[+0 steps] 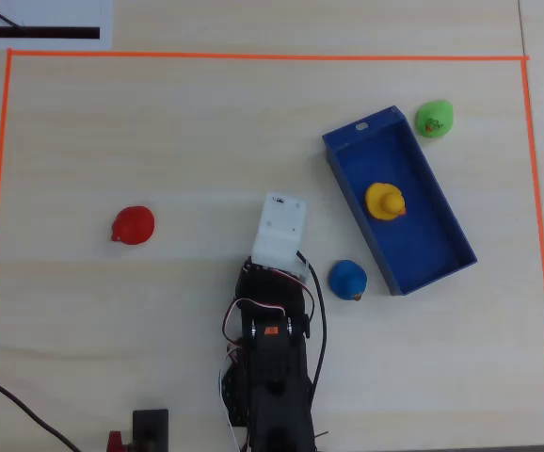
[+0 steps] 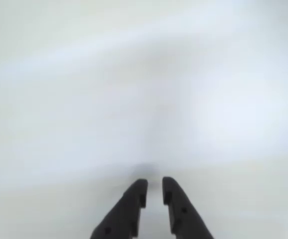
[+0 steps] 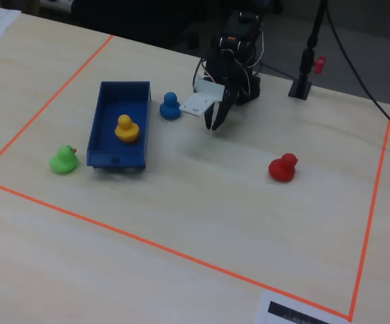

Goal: Grasp yellow duck and put it into box.

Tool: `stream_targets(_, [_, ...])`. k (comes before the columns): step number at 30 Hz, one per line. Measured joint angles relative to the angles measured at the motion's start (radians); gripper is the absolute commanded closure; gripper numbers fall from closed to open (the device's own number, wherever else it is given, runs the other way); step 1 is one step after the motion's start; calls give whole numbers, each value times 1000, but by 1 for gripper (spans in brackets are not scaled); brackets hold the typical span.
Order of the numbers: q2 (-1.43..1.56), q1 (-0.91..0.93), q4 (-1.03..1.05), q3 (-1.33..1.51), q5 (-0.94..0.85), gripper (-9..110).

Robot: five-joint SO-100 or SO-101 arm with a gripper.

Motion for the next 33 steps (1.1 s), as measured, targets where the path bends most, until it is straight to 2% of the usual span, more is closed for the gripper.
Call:
stream_targets(5, [3, 2, 121, 0, -5, 101])
stream_targets(33, [3, 2, 124, 0, -6, 101])
